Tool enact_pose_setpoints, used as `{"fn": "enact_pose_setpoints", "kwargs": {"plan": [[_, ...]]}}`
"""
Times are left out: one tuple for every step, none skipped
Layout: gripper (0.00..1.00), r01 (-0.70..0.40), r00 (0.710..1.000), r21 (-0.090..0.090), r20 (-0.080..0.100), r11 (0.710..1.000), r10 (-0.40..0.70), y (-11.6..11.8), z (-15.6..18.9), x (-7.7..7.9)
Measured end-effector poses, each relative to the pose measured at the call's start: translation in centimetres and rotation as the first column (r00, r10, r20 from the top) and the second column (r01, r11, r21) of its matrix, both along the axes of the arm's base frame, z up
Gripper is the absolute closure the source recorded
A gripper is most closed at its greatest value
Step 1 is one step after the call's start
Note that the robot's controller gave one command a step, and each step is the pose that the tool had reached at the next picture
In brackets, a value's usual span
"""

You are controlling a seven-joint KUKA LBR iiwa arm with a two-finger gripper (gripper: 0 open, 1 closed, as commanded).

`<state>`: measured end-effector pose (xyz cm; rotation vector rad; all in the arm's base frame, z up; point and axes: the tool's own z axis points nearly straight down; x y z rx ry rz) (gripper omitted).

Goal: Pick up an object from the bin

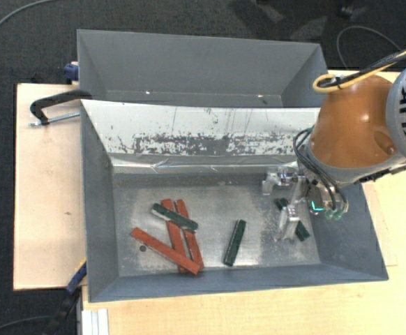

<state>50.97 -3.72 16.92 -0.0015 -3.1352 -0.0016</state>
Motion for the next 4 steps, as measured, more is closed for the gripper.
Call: {"fn": "enact_pose_setpoints", "kwargs": {"plan": [[0.0,-0.319,0.948,0.001,0.004,0.948,0.319,2.3,-8.6,-1.1],[0.0,-0.45,0.893,0.0,0.01,0.893,0.45,6.1,-9.9,-0.2],[1.0,-0.449,0.894,-0.001,0.009,0.894,0.449,6.0,-9.9,-0.2],[1.0,-0.364,0.931,-0.006,0.021,0.932,0.364,4.4,10.9,1.0]]}}
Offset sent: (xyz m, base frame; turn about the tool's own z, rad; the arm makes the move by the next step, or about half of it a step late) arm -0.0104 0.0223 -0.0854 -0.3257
